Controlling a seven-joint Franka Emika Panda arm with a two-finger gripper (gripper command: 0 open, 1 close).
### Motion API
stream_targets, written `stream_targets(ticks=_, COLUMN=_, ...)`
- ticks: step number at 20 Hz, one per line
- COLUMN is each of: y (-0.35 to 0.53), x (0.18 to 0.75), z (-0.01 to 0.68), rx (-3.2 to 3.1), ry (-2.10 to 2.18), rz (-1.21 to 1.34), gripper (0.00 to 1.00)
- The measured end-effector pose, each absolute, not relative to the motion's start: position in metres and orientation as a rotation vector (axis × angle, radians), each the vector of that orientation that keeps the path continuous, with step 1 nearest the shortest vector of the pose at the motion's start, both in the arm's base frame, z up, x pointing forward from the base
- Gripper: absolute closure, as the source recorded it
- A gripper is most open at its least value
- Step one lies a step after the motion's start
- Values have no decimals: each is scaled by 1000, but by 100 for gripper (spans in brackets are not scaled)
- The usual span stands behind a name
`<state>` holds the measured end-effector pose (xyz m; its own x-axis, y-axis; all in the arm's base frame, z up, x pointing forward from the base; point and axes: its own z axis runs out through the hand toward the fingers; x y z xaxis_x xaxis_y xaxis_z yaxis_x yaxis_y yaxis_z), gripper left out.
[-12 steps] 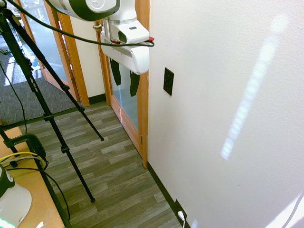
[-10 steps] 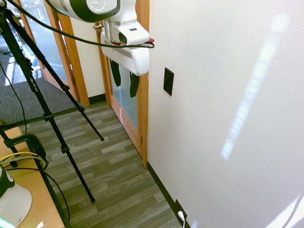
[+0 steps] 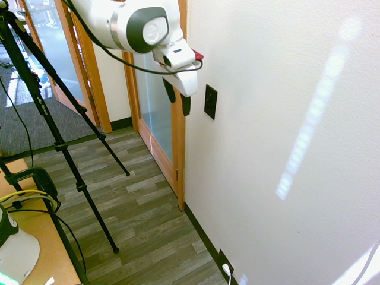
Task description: Turn off the light
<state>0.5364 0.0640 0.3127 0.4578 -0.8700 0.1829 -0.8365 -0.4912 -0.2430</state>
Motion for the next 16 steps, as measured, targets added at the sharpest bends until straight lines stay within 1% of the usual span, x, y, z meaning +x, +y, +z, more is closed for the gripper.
stream_targets(ticks=4, y=72, x=570, z=301, rx=-2455, ry=1590, rz=-591, gripper=0)
stream_targets(ticks=5, y=73, x=573, z=300, rx=-2439, ry=1607, rz=-617, gripper=100)
stream_targets(ticks=11, y=73, x=579, z=302, rx=-2385, ry=1630, rz=-737, gripper=100)
stream_targets(ticks=16, y=77, x=577, z=302, rx=-2375, ry=1619, rz=-772, gripper=100)
